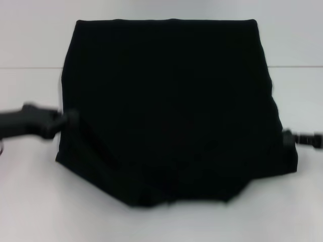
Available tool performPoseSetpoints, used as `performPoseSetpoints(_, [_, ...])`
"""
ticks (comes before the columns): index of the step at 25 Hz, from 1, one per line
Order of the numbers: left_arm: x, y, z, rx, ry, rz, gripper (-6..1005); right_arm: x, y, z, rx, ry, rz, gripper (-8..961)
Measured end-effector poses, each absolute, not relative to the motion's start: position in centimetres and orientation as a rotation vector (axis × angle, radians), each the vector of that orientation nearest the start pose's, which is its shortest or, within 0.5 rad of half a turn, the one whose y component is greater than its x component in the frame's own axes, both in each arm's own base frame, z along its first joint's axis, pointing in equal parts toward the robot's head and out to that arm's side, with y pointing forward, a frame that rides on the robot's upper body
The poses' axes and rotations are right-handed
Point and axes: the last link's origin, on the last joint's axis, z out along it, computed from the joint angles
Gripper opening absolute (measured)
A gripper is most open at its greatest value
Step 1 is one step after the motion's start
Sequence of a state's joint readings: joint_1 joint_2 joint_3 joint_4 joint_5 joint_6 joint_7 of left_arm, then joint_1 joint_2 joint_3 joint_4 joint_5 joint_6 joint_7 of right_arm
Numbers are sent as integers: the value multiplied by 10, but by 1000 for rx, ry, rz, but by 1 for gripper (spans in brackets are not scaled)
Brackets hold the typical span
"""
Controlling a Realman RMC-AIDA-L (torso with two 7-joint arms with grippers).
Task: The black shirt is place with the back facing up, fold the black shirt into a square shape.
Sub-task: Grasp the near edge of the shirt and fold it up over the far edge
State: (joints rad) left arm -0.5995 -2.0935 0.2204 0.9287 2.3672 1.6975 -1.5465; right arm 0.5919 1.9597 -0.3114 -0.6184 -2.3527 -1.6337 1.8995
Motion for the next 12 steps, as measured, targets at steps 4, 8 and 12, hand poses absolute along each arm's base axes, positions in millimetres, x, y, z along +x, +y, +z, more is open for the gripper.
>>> performPoseSetpoints(4, [-271,385,72,-2430,-798,-564,22,297,376,59,-2288,1375,697,55])
performPoseSetpoints(8, [-266,420,66,-2311,-821,-528,22,289,398,54,-2203,1347,732,55])
performPoseSetpoints(12, [-263,446,62,-2181,-836,-495,23,277,431,44,-2106,1301,689,55])
